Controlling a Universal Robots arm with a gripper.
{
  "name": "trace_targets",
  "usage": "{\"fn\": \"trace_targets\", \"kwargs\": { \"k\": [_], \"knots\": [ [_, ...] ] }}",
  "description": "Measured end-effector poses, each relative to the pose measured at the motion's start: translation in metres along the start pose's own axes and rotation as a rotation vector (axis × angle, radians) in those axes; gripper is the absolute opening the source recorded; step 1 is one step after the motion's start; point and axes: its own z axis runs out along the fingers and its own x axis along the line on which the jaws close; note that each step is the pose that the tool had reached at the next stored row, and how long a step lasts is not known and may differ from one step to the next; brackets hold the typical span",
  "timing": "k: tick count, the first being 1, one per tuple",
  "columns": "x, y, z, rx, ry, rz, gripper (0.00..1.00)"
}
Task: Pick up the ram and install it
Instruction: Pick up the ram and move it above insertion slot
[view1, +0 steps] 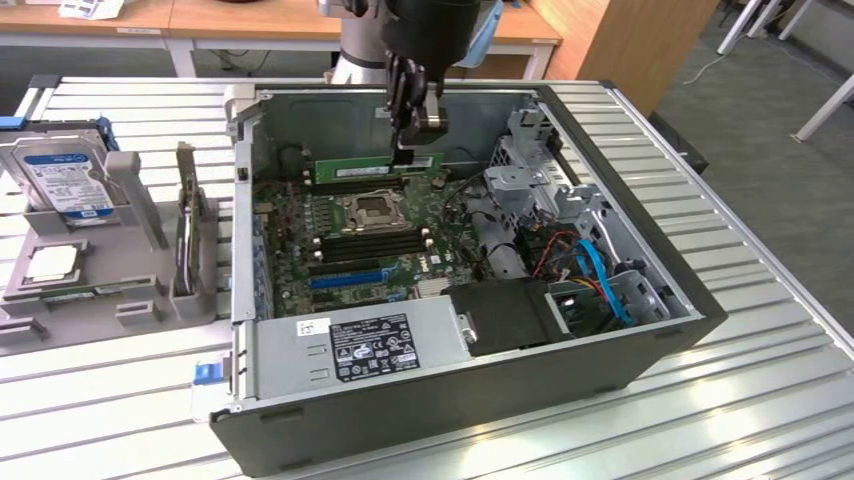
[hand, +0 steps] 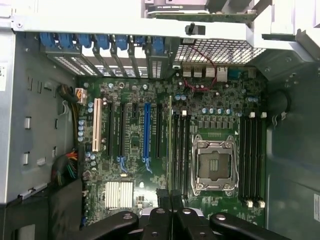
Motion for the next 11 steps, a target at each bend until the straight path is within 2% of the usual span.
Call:
{"fn": "trace_targets", "kwargs": {
  "k": [6,11],
  "knots": [
    [0.0001,-0.0074,-0.0002,0.0,0.0,0.0,0.12],
    [0.0001,-0.0077,-0.0002,0.0,0.0,0.001,0.12]
  ]
}}
